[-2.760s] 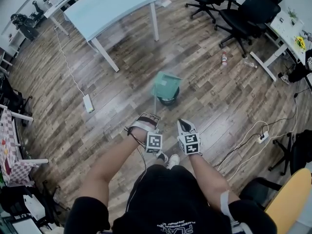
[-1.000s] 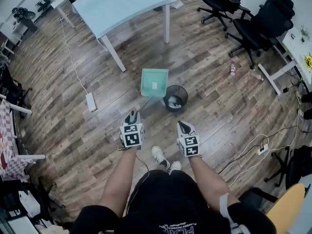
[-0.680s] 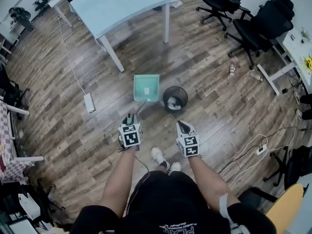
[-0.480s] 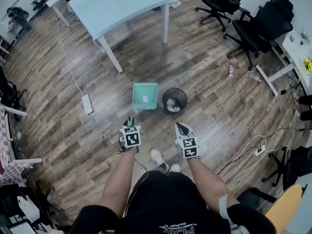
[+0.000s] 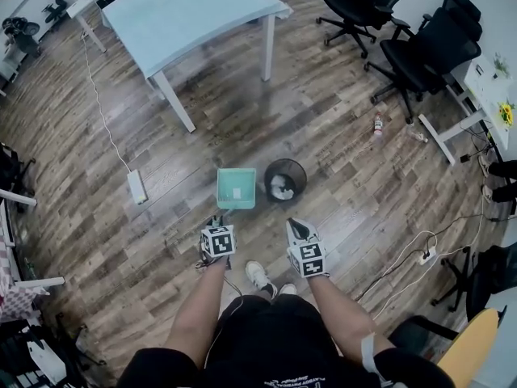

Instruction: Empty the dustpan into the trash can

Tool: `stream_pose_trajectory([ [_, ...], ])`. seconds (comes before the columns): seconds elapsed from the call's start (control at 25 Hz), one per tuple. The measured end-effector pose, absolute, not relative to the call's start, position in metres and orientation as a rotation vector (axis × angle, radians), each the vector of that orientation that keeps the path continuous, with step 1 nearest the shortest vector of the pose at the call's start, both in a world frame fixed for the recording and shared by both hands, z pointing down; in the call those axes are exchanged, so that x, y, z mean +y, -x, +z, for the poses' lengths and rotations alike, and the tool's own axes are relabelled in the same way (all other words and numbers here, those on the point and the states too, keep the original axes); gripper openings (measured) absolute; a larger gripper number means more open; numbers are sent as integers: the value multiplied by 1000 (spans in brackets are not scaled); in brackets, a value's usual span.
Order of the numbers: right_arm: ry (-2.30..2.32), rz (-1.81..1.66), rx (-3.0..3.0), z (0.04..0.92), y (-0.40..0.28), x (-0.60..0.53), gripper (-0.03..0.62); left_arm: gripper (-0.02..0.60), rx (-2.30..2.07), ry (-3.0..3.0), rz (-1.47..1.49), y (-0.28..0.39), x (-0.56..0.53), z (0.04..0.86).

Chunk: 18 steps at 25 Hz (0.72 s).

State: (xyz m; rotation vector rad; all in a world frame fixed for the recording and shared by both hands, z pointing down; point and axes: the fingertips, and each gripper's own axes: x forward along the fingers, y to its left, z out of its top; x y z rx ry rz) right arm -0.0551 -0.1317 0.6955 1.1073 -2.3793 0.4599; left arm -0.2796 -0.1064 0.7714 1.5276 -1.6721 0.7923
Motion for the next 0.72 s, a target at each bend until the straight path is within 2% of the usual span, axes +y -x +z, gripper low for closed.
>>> stream_pose_trajectory([
  [0.72, -1102, 515, -2304, 726, 45, -117, 26, 97, -1586, -1422, 838, 278, -109, 836],
])
